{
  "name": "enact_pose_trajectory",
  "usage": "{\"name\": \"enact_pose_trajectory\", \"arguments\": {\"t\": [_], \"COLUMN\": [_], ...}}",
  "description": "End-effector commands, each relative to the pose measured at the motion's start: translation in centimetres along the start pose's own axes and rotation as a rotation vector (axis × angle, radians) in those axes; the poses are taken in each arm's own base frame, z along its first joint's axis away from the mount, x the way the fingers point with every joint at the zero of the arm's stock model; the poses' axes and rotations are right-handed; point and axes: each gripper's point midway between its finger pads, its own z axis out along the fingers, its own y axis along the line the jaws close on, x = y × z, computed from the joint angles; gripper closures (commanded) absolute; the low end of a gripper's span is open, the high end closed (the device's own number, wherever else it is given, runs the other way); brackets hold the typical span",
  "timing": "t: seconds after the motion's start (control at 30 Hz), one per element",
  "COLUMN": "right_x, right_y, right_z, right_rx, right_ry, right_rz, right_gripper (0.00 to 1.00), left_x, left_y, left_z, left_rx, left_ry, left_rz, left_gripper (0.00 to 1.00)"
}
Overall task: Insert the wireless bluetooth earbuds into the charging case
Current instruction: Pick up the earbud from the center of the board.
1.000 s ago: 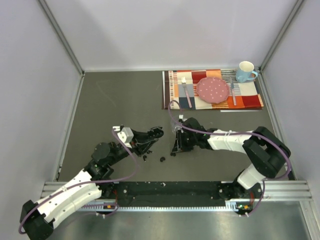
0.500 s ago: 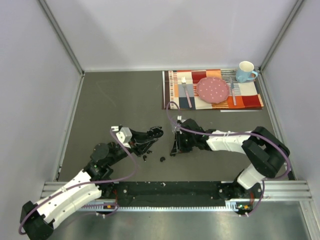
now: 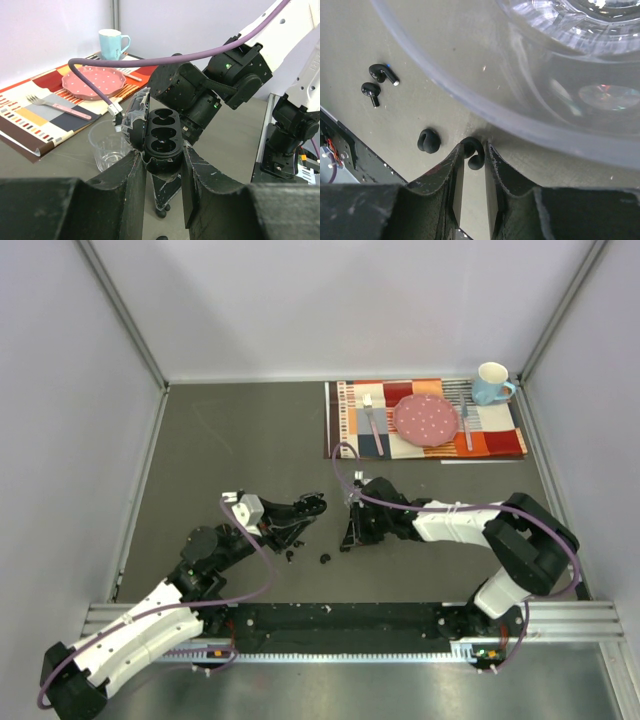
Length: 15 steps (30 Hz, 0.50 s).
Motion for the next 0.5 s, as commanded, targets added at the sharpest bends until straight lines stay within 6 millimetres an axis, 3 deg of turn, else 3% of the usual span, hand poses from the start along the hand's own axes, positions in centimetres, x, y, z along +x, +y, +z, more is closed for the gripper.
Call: {"name": "enact_pose_trajectory", "arguments": {"t": [0.0, 0.47], "right_x": [0.42, 0.80], "right_y": [0.29, 0.27], "right_z": [0.55, 0.46], "right_rx": [-0.009, -0.016], "right_ry": [0.014, 0.025], "right_rz": [-0.010, -0.003], "right_gripper": [0.80, 0.92], "left_x": [-2.59, -2.19], "left_y": [-0.39, -0.27], "left_z": [0.27, 0.33], "left_rx": [0.009, 0.006], "left_ry": [-0.080, -0.070], "left_rz": [0.007, 0.000], "left_gripper": [1.00, 1.00]}}
